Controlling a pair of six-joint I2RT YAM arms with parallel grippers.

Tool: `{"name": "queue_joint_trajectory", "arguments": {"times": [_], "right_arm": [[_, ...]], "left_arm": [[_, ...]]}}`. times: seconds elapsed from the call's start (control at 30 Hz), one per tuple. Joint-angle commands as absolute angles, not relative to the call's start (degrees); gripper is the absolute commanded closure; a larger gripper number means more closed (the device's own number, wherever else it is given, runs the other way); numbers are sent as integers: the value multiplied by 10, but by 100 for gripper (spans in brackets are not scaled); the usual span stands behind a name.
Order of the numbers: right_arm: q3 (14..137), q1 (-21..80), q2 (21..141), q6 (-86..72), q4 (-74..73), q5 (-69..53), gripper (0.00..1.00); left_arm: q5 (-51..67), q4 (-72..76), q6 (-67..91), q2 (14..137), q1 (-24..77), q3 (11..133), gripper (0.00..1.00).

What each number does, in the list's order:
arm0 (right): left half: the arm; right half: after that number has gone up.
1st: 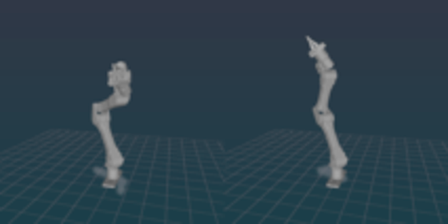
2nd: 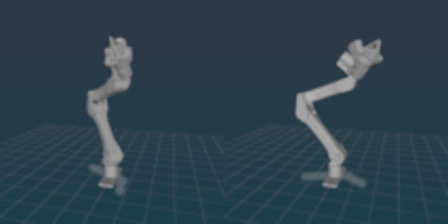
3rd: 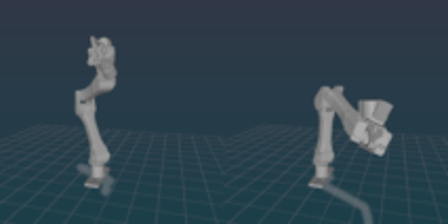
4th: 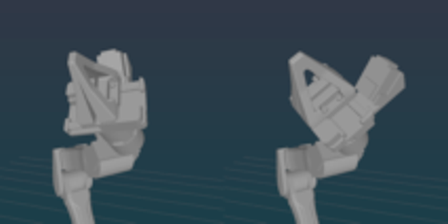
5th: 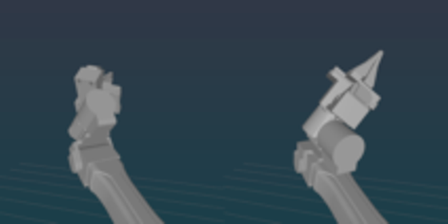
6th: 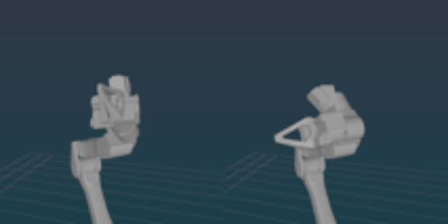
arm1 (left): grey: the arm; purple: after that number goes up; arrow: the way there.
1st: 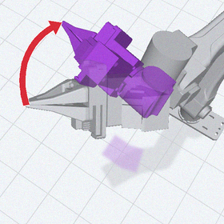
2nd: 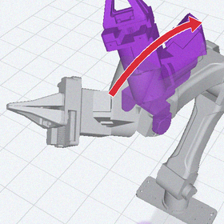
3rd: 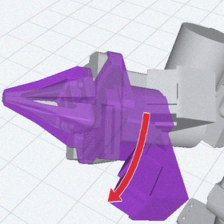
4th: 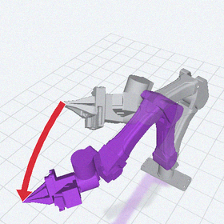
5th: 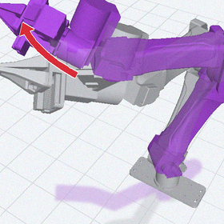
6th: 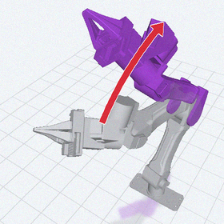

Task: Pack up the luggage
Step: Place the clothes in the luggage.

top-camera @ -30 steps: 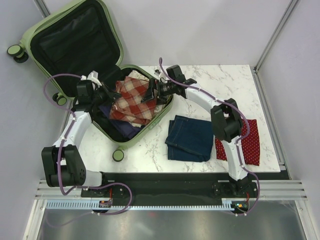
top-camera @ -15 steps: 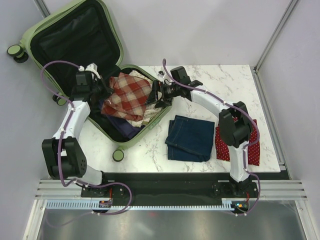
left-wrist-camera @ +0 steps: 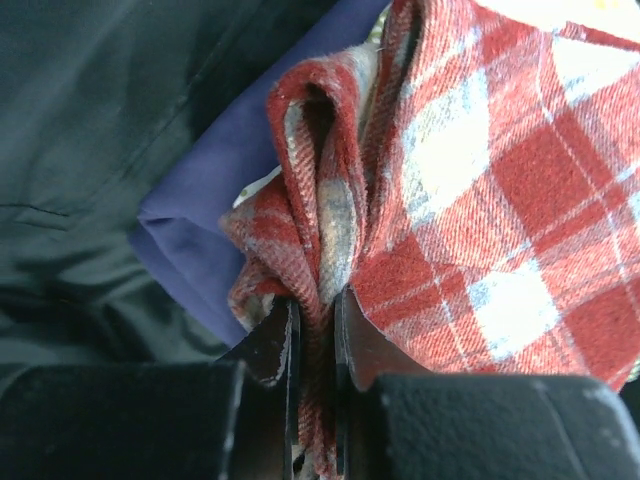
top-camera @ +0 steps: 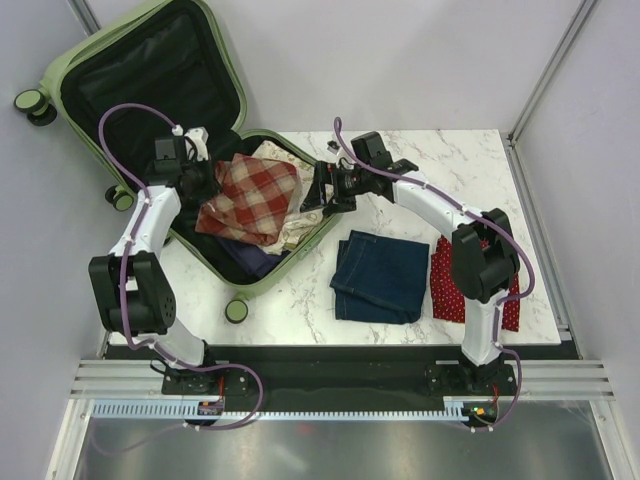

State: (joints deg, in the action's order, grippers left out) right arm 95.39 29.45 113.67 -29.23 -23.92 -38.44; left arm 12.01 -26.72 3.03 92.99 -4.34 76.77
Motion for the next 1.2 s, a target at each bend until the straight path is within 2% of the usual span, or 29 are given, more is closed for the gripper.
{"name": "queue_joint_trajectory", "arguments": {"times": [0.0, 0.37, 0.67, 1.17], "right_arm": [[942, 294, 1100, -273, -247, -372, 2], [930, 294, 1083, -265, -259, -369, 2], [900, 294, 1070, -261, -267, -364, 2], [911, 294, 1097, -262, -283, -369, 2]], "left_arm": [[103, -282, -75, 896, -50, 784, 98], [85, -323, -181, 907, -62, 827, 98], [77, -356, -243, 993, -69, 920, 98], [99, -366, -309, 1053, -105, 936, 98]]}}
